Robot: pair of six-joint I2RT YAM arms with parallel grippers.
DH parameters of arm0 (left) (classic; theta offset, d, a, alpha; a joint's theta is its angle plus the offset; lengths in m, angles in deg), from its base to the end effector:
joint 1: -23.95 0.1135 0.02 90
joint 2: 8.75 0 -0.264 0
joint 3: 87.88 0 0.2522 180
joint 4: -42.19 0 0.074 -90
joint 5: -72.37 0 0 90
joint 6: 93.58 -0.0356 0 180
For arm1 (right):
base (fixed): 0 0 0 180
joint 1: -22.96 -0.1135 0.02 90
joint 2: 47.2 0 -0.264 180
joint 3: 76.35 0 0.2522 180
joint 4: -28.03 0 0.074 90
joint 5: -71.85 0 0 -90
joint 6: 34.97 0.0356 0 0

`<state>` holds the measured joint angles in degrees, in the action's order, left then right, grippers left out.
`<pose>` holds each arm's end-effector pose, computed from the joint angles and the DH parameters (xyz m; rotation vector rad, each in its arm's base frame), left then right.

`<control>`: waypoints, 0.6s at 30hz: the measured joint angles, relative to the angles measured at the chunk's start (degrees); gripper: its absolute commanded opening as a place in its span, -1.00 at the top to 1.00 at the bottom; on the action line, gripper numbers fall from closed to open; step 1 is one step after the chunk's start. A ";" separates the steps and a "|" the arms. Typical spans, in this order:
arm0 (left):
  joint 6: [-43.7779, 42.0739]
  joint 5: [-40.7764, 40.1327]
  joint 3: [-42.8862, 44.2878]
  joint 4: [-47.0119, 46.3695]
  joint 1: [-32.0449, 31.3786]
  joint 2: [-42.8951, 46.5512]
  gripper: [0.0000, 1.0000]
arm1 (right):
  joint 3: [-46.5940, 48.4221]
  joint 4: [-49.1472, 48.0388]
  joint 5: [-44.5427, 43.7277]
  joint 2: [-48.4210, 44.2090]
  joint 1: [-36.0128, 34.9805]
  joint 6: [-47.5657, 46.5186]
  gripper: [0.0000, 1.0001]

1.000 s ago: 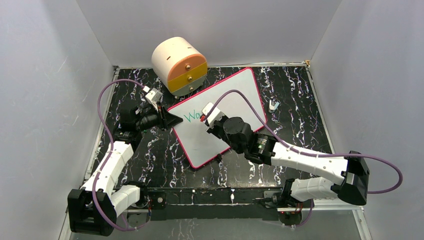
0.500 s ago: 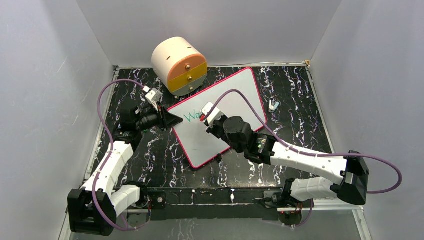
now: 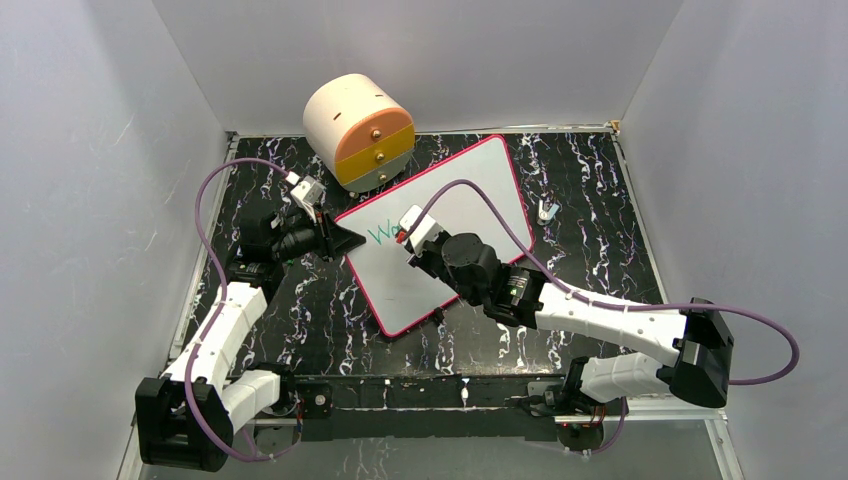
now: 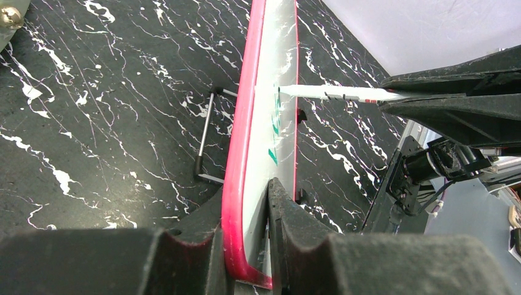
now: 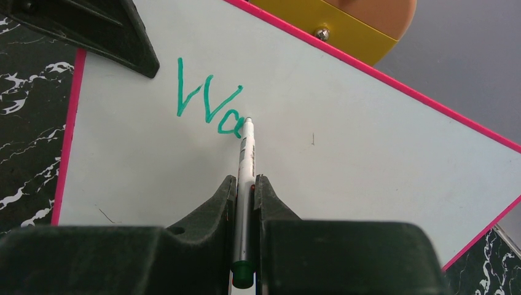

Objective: Write a sentence on the whiteboard

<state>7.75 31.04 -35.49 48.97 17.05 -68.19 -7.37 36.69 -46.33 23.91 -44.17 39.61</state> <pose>0.2259 -0.0543 0.2866 0.5464 1.7541 -0.9883 0.1282 0.2607 0.3342 -0.8590 1.5156 0.2302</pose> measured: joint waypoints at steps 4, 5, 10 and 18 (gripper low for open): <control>0.00 0.00 0.00 -0.02 0.00 0.00 1.00 | 0.00 0.04 -0.20 0.00 0.00 0.04 1.00; 0.00 0.00 0.00 -0.02 0.00 0.00 1.00 | 0.00 0.04 -0.26 0.00 0.00 0.09 1.00; 0.00 0.00 0.00 -0.02 0.00 0.00 1.00 | 0.00 0.39 -0.61 -0.02 0.00 0.35 1.00; 0.02 -0.02 0.00 0.00 0.00 0.00 1.00 | -0.02 2.08 -0.79 -0.26 0.00 1.40 1.00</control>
<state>7.77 31.02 -35.49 48.97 17.05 -68.19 -7.39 38.76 -47.12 23.65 -44.17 41.01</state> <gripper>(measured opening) 0.176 0.177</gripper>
